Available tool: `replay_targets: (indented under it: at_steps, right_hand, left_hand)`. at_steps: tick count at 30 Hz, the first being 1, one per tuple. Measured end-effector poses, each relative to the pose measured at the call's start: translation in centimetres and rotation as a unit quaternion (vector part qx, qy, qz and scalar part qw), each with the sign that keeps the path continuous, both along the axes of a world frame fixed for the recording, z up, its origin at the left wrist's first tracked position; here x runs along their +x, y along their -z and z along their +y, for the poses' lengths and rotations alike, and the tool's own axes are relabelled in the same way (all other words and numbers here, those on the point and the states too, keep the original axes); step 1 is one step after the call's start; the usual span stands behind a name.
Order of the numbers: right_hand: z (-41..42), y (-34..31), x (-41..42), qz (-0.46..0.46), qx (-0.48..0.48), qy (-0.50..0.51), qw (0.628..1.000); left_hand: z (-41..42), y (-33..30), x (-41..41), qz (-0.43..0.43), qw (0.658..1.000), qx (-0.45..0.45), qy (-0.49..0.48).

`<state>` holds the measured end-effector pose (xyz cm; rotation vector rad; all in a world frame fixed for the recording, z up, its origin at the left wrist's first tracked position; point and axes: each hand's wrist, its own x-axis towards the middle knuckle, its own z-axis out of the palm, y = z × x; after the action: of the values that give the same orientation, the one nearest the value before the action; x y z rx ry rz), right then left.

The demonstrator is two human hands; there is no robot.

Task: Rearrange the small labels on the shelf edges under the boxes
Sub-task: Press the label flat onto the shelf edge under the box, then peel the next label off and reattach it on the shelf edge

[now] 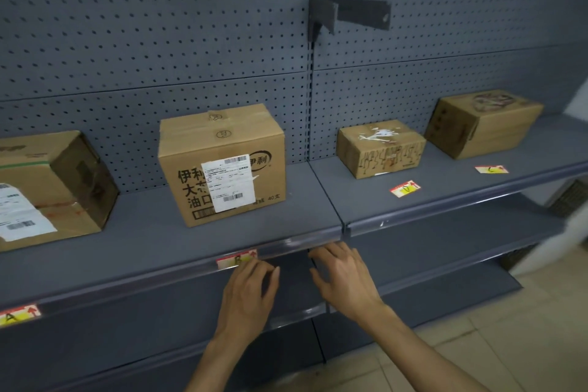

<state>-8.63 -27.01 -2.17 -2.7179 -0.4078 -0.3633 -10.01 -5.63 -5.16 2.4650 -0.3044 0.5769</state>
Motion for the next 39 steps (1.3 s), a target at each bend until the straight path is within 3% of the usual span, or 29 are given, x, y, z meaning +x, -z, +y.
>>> replay_targets:
  at_steps: [14, 21, 39]
  right_hand:
    - [-18.1, -0.9, -2.3, -0.008, 0.032, -0.002, 0.999]
    - [-25.7, -1.0, -2.3, -0.002, 0.029, 0.025, 0.999]
    - [-38.6, -2.7, 6.0, 0.04, 0.002, 0.206, 0.978]
  left_hand:
    - [-18.8, -1.8, -2.9, 0.056, 0.995, -0.081, 0.013]
    - [-26.2, -2.0, -2.7, 0.065, 0.996, -0.055, 0.04]
    - [-39.3, -3.0, 11.7, 0.121, 0.975, -0.026, 0.186]
